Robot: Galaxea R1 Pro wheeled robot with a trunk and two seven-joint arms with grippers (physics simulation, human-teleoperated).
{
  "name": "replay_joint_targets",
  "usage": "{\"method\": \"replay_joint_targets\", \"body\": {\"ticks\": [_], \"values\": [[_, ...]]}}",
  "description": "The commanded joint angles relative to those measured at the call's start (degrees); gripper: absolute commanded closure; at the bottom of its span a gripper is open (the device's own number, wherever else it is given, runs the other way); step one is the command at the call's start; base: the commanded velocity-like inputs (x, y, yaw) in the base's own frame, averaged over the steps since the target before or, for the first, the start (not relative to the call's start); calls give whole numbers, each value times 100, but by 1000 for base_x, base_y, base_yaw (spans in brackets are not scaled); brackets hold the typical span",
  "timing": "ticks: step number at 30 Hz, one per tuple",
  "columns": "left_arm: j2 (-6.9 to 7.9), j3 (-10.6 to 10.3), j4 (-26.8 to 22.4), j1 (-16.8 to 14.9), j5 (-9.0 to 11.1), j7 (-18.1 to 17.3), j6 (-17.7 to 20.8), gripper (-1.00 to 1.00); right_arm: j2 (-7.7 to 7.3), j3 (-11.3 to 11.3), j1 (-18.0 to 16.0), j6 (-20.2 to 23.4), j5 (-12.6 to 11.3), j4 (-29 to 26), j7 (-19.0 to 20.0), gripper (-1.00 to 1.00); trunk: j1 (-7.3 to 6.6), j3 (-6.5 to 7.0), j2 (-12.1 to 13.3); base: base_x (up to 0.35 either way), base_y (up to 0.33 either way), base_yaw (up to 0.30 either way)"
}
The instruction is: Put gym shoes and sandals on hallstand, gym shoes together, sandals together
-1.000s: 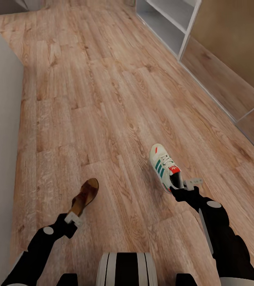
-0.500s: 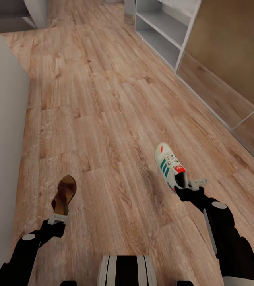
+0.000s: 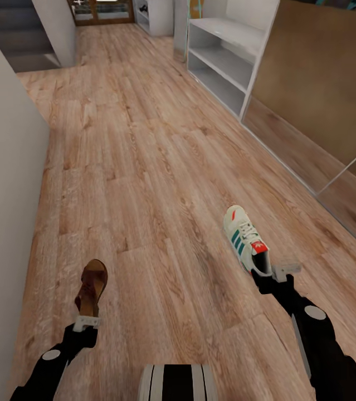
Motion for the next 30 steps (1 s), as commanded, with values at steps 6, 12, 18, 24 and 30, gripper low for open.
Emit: {"method": "replay_joint_targets", "body": {"ticks": [6, 12, 18, 24, 30], "values": [[-235, 32, 410, 9, 15, 213, -640, 100, 11, -977, 559, -2207, 29, 1653, 69, 100, -16, 185, 7, 0, 0, -77], [-385, 33, 648, 21, 26, 544, -791, 100, 18, -1111, 747, -3458, 37, 3066, 64, 100, -32, 372, 15, 0, 0, -84], [-499, 33, 896, 23, 27, 596, -897, 100, 0, -1133, 816, -3760, 27, 3878, 47, 100, -47, 559, 23, 0, 0, -84], [-507, 36, 955, 23, 27, 616, -915, 100, -58, -1144, 846, -4315, 22, 4506, 42, 100, -63, 746, 31, 0, 0, -84], [-505, 41, 960, 23, 27, 621, -919, 100, -96, -1145, 850, -5035, 18, 4924, -35, 100, -78, 933, 39, 0, 0, -84]]}}
